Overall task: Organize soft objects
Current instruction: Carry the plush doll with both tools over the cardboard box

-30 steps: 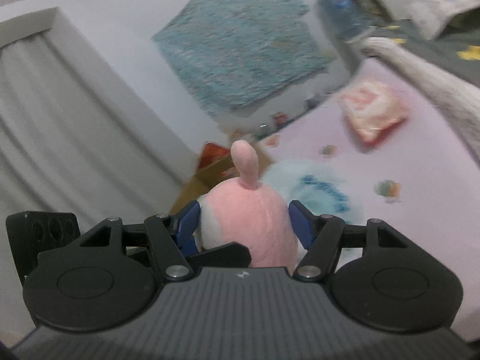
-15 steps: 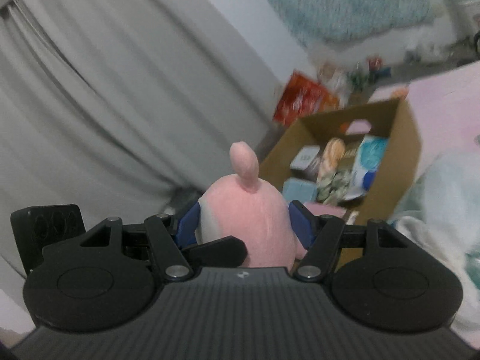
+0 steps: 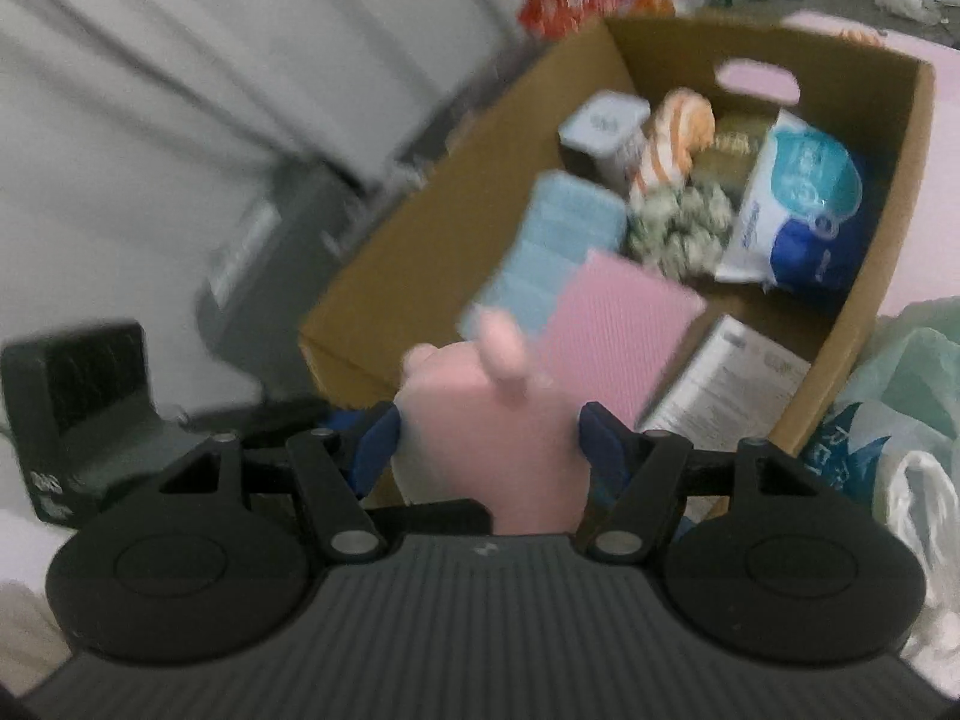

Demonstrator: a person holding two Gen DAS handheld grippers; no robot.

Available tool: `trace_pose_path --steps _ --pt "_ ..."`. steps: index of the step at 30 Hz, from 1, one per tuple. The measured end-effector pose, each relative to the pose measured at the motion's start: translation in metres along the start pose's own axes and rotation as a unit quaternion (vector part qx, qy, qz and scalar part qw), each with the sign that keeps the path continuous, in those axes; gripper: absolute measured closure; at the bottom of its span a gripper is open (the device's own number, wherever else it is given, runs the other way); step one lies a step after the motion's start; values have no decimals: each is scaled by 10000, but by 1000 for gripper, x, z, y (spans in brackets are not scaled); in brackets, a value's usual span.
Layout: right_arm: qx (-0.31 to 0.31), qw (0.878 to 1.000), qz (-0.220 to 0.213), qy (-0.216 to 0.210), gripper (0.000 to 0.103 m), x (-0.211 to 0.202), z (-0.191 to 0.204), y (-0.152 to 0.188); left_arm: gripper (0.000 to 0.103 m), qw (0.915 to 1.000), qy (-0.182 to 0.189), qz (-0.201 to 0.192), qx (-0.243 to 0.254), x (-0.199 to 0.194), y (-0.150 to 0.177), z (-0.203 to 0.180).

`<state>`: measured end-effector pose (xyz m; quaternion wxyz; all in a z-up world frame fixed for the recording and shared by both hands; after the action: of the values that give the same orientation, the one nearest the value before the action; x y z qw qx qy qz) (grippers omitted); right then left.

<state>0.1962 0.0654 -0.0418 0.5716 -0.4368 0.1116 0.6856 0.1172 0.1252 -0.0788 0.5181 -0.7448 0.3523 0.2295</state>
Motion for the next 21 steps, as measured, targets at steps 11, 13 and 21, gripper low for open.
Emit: trace_pose_path --steps 11,13,21 --pt "-282 9979 81 582 37 6 -10 -15 8 9996 48 -274 56 -22 3 4" --pt "-266 9982 20 541 48 11 -9 -21 8 9992 -11 -404 65 -28 0 5" --pt "-233 9965 581 561 56 51 -7 -10 8 9968 -223 -770 -11 -55 -2 16"
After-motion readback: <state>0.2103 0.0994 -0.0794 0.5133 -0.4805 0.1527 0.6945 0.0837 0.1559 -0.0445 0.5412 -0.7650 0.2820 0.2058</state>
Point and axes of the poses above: each gripper's, at about its wrist camera, not at the fingertips, and x roughly the way its jaws point, z to its left, y to its underside, the point moved 9 cm from there along x, roughly the way its jaws point, and after that the axes turned 12 degrees about x, right-handed, at the moved point
